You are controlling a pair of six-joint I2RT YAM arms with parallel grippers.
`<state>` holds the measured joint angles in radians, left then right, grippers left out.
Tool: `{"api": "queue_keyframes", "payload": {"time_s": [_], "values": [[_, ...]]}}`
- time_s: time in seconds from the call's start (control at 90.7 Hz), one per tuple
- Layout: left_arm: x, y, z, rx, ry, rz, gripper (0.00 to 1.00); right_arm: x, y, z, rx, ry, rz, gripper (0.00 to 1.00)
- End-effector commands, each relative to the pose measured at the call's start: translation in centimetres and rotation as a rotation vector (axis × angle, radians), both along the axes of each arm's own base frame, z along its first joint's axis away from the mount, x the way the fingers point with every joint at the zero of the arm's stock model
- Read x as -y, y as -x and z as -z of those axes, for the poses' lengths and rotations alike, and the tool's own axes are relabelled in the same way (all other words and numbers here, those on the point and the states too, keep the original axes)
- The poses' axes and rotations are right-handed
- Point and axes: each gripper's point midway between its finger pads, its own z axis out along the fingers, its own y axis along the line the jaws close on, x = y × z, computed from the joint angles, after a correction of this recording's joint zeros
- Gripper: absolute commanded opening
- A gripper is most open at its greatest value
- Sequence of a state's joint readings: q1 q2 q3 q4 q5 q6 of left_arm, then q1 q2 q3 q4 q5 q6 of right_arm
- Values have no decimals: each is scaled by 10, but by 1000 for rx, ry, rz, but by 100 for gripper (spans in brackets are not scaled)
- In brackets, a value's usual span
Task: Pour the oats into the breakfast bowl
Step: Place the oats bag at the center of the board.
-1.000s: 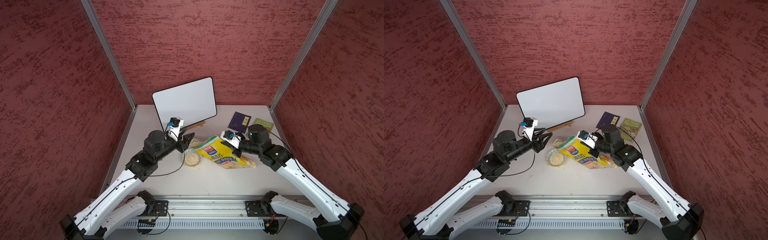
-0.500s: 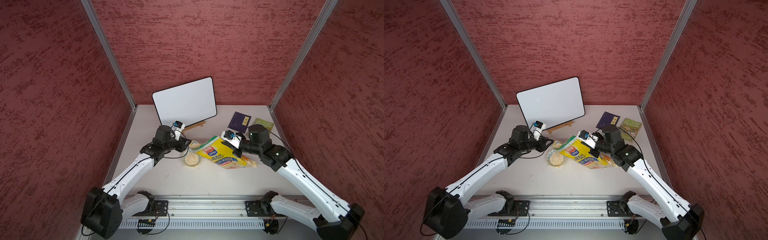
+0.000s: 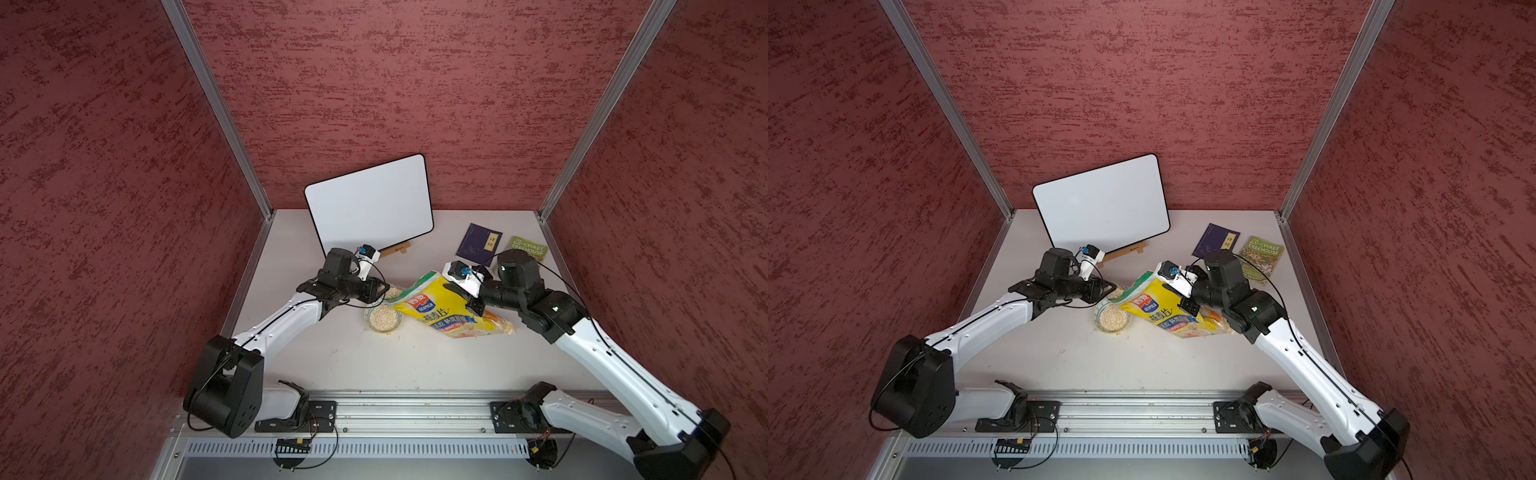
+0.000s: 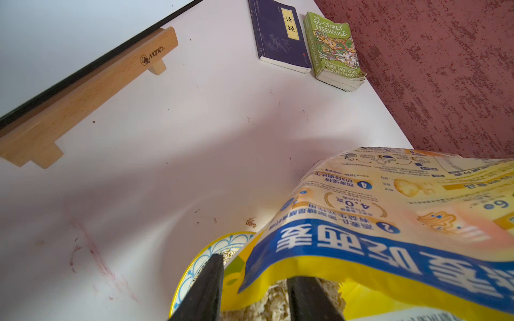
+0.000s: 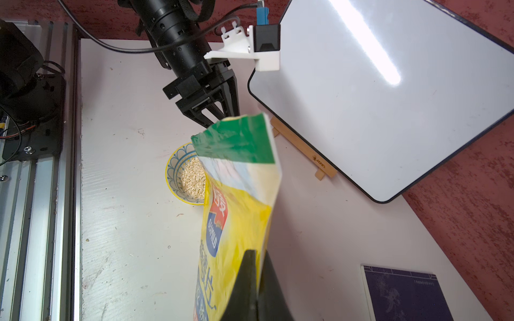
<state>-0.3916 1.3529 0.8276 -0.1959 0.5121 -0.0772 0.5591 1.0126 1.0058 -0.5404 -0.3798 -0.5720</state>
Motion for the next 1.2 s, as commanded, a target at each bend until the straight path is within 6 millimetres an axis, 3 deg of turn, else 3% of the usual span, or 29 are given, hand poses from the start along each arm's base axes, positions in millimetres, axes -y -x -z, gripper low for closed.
{"api": "queue_keyframes", "payload": {"time_s": [0.0,0.154,0.419,0.573,0.904,1.069,1.19], "values": [[10,-8,-15,42,43,41,38,6,-4,-12,42,-17,36,0],[12,-2,-15,29,55,59,30,7,-7,-11,43,-13,47,0],[13,2,-37,64,70,59,0,16,-18,-5,2,-28,107,0],[14,8,-56,65,46,60,0,30,-27,-5,-22,-71,171,0],[21,29,-120,59,-41,46,0,66,-59,8,-132,-223,273,0],[29,28,-133,38,-93,28,0,80,-73,23,-161,-249,315,0],[37,20,-131,18,-115,16,0,88,-83,41,-190,-240,356,0]]}}
